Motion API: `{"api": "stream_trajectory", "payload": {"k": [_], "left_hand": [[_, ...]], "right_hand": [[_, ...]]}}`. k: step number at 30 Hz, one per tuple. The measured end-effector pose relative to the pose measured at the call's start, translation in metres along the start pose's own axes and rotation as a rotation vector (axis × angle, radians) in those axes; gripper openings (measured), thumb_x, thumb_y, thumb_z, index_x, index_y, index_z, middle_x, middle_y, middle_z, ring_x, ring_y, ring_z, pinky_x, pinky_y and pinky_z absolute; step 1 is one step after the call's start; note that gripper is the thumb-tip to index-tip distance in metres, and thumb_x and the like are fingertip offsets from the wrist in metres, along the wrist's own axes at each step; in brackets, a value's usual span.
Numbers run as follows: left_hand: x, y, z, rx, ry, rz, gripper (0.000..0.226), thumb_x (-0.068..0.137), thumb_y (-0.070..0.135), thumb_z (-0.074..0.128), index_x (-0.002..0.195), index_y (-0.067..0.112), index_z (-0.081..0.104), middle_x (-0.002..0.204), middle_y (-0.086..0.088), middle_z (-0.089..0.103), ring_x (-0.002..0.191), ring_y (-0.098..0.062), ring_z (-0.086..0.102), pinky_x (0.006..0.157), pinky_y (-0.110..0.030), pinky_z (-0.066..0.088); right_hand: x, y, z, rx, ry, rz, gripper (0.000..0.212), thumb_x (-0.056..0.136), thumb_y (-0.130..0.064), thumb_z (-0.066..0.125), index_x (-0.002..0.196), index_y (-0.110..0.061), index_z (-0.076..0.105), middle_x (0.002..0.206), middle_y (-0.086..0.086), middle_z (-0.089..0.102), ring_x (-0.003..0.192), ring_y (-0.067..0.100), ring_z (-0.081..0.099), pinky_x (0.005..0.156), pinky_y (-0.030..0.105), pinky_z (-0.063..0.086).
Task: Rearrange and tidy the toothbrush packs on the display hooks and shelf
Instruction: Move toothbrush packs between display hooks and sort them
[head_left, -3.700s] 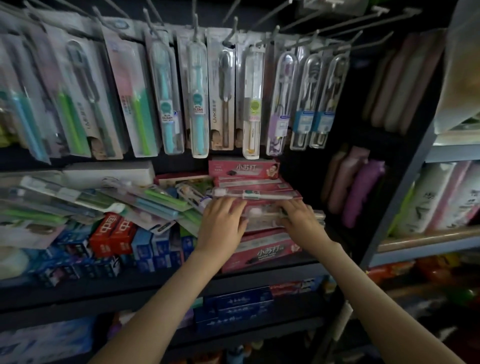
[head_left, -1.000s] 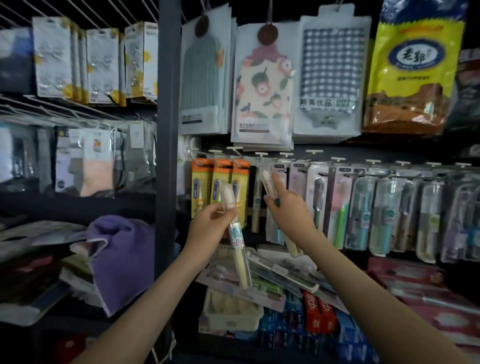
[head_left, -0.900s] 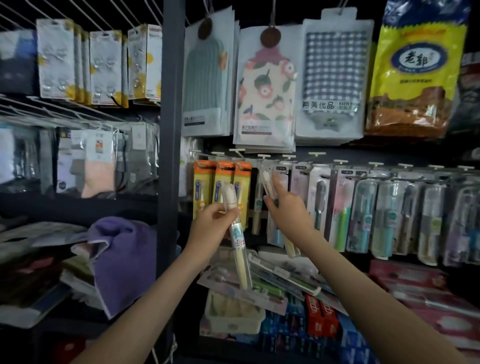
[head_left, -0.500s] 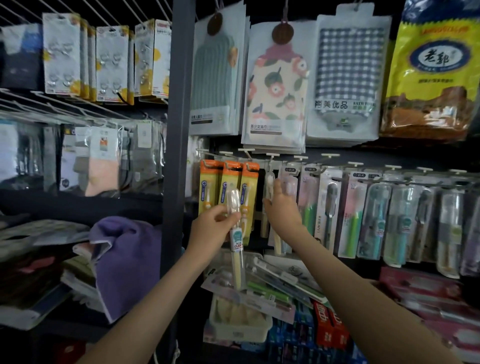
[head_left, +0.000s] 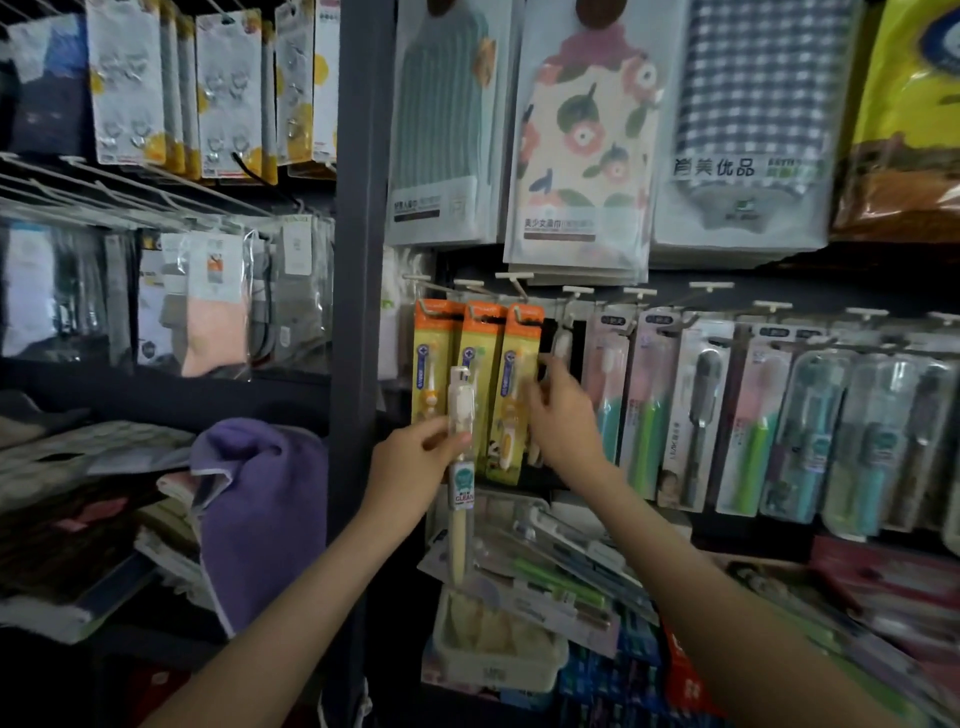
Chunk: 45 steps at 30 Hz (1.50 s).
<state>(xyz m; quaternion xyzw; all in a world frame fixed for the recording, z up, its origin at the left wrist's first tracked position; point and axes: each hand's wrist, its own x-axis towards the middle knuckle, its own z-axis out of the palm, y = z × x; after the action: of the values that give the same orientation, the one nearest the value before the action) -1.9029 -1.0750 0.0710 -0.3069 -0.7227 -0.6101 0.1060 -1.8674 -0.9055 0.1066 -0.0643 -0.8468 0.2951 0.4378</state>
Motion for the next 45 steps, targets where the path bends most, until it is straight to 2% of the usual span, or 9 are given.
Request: {"api": "stream_trajectory", "payload": {"k": [5,8,13,19,24,31,35,42,45], "left_hand": [[0.010,0.023,0.025,0.211,-0.019,0.177,0.021,0.091,0.026,0.060,0.107,0.017,0.070,0.086,0.007,0.066,0.077,-0.005,0.060,0.063,-0.009,0.043],[0.015,0.033,0.039,0.299,0.022,0.292,0.033,0.089,0.032,0.062,0.117,0.015,0.058,0.099,0.004,0.063,0.097,-0.016,0.062,0.073,-0.018,0.046],[0.037,0.009,0.053,0.628,0.220,0.477,0.075,0.088,0.059,0.043,0.147,0.018,0.020,0.150,-0.021,0.023,0.137,-0.034,0.022,0.108,-0.051,0.029],[0.068,-0.021,0.069,1.011,0.124,0.554,0.098,0.085,0.047,0.059,0.145,0.033,-0.018,0.146,-0.005,-0.042,0.135,-0.027,-0.037,0.110,-0.052,-0.022],[0.077,-0.017,0.079,1.135,0.188,0.578,0.115,0.073,0.062,0.065,0.148,0.021,-0.013,0.155,-0.013,-0.010,0.142,-0.030,-0.009,0.110,-0.050,-0.017],[0.081,-0.017,0.091,1.114,0.205,0.612,0.118,0.067,0.067,0.066,0.148,0.020,-0.005,0.155,-0.014,0.007,0.143,-0.031,0.014,0.114,-0.051,0.000],[0.084,-0.020,0.091,1.078,0.236,0.677,0.116,0.062,0.061,0.075,0.149,0.020,0.010,0.154,-0.016,0.016,0.138,-0.034,0.031,0.114,-0.054,0.014],[0.065,-0.028,0.086,1.068,0.238,0.686,0.114,0.063,0.060,0.074,0.150,0.019,0.013,0.154,-0.018,0.024,0.140,-0.037,0.023,0.111,-0.054,0.009],[0.042,-0.026,0.092,0.988,0.243,0.661,0.099,0.077,0.050,0.068,0.152,0.021,0.010,0.157,-0.015,0.009,0.144,-0.034,0.010,0.111,-0.057,0.003]], "right_hand": [[-0.031,-0.019,-0.009,0.382,-0.298,0.046,0.045,0.085,-0.048,0.058,0.094,-0.004,0.055,0.082,0.003,0.061,0.080,0.021,0.061,0.079,0.046,0.050],[-0.029,-0.020,-0.027,0.438,-0.160,0.059,0.022,0.090,-0.025,0.061,0.090,-0.004,0.054,0.079,0.011,0.062,0.074,0.022,0.061,0.074,0.047,0.052],[-0.022,-0.020,-0.057,0.113,0.040,-0.059,0.020,0.094,-0.026,0.055,0.082,-0.011,0.050,0.069,0.011,0.057,0.059,0.020,0.053,0.056,0.032,0.045],[-0.009,-0.014,-0.066,-0.085,0.027,-0.112,0.035,0.097,-0.028,0.049,0.130,-0.030,0.038,0.059,-0.001,0.055,0.051,0.006,0.052,0.049,0.026,0.043],[-0.001,-0.017,-0.060,-0.157,0.045,-0.146,0.052,0.097,-0.028,0.048,0.144,-0.021,0.027,0.061,-0.004,0.058,0.053,0.006,0.055,0.046,0.012,0.039],[0.022,-0.010,-0.046,-0.380,-0.034,-0.017,0.057,0.100,-0.026,0.038,0.149,-0.010,0.015,0.127,0.030,0.052,0.091,0.032,0.062,0.068,0.032,0.046],[0.035,0.003,-0.033,-0.495,-0.062,0.037,0.057,0.102,-0.022,0.033,0.150,-0.006,0.007,0.129,0.026,0.053,0.104,0.034,0.059,0.076,0.039,0.048],[0.037,0.011,-0.016,-0.570,-0.072,0.139,0.075,0.095,-0.003,0.041,0.148,-0.005,-0.013,0.143,0.020,0.040,0.119,0.032,0.053,0.083,0.037,0.048],[0.017,0.020,-0.018,-0.443,-0.054,0.072,0.073,0.095,-0.008,0.041,0.150,-0.012,-0.006,0.139,0.023,0.041,0.101,0.035,0.059,0.067,0.039,0.047]]}}
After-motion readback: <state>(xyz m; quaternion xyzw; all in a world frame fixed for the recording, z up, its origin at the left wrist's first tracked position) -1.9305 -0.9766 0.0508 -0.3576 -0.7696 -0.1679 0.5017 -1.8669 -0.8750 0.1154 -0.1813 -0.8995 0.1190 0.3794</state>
